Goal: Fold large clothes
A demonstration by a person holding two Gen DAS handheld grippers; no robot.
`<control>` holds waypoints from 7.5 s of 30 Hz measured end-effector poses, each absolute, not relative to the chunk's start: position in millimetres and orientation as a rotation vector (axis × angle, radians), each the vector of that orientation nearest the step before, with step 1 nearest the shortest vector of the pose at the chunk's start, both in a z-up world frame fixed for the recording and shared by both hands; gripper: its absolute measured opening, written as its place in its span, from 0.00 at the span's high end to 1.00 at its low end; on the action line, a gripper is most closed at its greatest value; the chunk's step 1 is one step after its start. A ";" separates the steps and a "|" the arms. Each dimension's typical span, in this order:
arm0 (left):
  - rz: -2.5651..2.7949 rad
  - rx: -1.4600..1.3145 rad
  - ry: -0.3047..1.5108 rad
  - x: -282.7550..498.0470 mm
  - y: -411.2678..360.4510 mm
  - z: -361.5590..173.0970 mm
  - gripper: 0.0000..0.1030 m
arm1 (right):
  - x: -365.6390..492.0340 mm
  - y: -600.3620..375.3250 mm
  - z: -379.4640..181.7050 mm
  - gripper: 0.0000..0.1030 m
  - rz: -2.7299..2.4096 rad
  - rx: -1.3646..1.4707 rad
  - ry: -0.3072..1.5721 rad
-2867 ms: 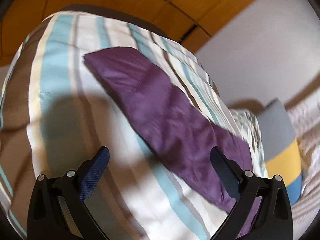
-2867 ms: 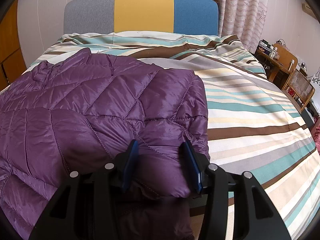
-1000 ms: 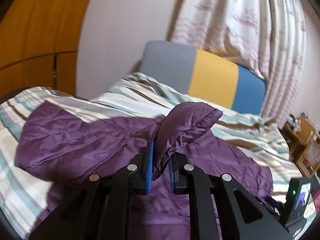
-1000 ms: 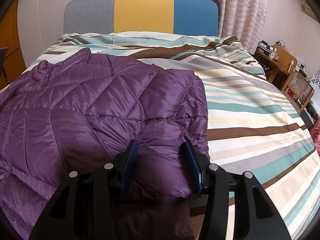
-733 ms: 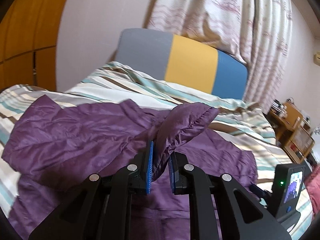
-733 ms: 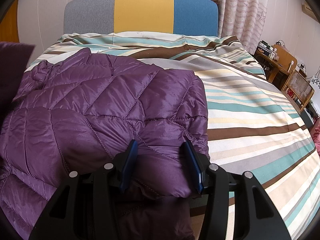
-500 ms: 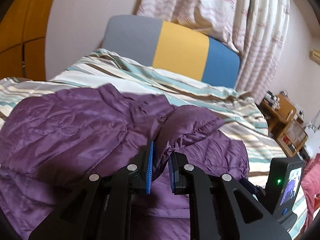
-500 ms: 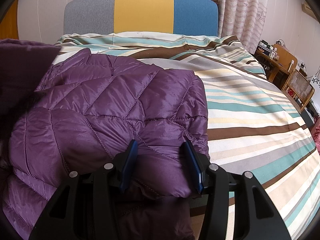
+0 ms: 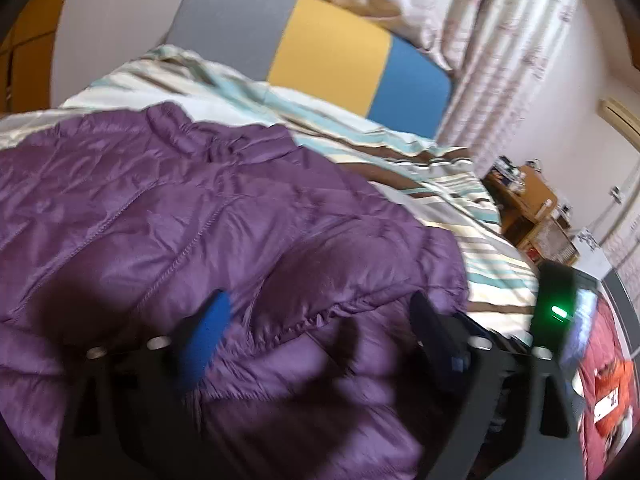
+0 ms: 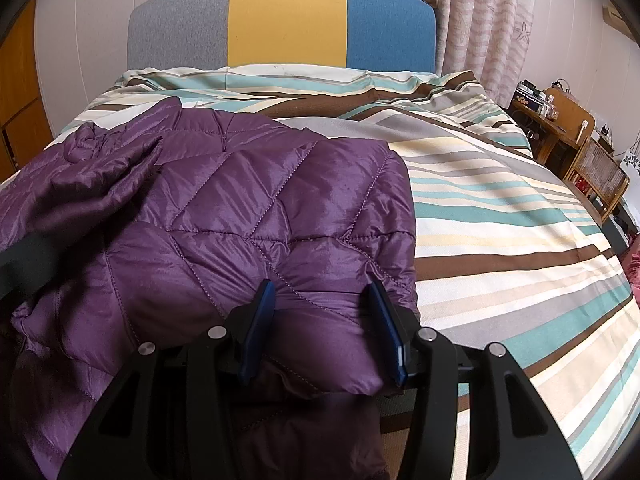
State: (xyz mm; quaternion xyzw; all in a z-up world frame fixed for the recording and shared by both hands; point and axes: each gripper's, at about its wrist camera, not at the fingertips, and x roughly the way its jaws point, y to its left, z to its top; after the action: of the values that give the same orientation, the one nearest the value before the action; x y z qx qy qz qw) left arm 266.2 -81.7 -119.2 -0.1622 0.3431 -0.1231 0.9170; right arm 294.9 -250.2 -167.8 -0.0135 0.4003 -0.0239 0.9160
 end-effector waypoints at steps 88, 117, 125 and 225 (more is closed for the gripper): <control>0.181 -0.165 0.861 320.0 41.5 -157.2 0.03 | 319.6 -159.2 -143.2 0.39 0.136 -0.050 0.651; 0.190 -0.153 0.856 318.1 38.5 -158.2 0.03 | 334.2 -108.9 -160.8 0.35 0.263 -0.077 0.771; 0.190 -0.154 0.855 317.8 38.5 -158.2 0.03 | 334.3 -109.0 -160.9 0.34 0.261 -0.080 0.770; -0.035 -0.533 0.681 144.3 164.4 -90.6 0.88 | 200.5 -313.7 -120.6 0.93 0.428 0.609 0.941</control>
State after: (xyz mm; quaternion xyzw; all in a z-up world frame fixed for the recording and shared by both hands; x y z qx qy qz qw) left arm 144.3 164.4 -90.6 -0.2580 0.3302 -0.0170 0.9078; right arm 200.5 -313.7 -120.6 0.2864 0.4427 0.2012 0.8256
